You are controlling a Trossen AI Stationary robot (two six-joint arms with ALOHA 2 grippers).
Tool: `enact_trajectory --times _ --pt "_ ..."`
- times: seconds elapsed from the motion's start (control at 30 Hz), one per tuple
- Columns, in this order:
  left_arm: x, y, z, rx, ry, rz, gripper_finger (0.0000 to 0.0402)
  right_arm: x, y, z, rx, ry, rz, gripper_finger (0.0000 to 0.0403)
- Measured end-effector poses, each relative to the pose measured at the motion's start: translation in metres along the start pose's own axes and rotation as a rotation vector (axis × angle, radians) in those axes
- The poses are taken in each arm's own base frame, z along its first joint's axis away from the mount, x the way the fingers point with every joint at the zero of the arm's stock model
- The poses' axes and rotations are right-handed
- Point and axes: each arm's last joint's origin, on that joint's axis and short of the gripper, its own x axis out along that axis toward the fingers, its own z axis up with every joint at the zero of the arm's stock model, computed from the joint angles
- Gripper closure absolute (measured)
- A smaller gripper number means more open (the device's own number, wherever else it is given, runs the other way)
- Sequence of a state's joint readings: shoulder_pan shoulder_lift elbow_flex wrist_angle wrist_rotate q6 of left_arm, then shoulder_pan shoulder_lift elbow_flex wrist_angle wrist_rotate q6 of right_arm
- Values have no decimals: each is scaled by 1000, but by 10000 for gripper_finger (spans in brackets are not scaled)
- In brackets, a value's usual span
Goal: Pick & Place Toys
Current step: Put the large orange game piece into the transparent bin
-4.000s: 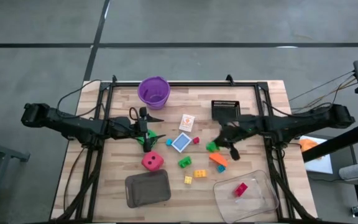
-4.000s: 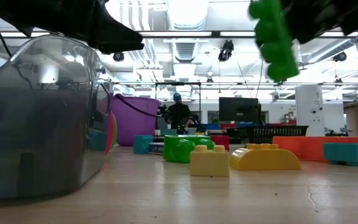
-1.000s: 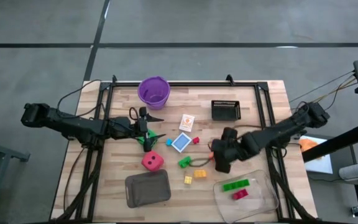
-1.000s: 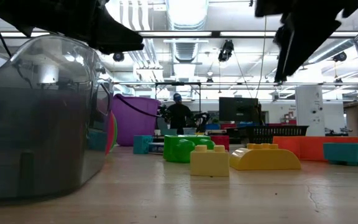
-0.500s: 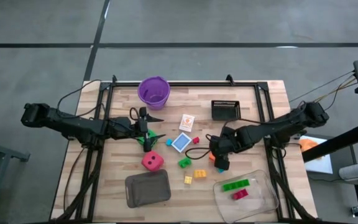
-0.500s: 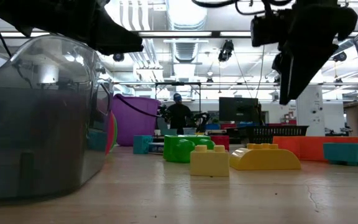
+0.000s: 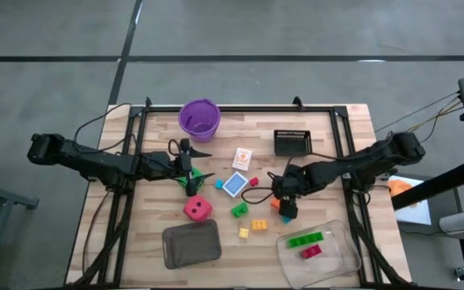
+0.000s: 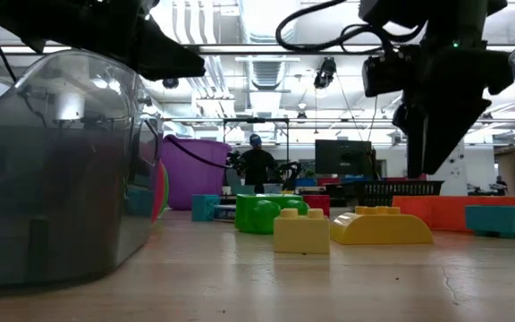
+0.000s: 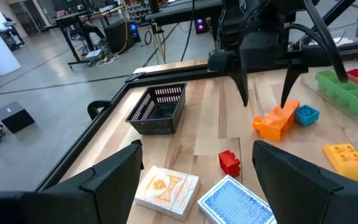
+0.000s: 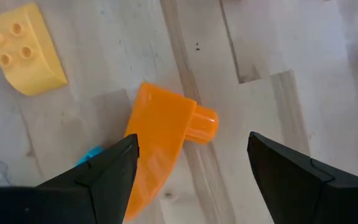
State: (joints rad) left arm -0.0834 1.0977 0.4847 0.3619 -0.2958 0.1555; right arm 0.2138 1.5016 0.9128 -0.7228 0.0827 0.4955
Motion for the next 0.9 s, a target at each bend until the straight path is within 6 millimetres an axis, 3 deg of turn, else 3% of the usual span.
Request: enact_trajectory --times 0.4,0.9 --pt "0 0 -1 0 10 2 99 36 10 9 -86 96 19 105" --pt "0 0 -1 0 10 10 99 38 9 22 -196 94 40 105"
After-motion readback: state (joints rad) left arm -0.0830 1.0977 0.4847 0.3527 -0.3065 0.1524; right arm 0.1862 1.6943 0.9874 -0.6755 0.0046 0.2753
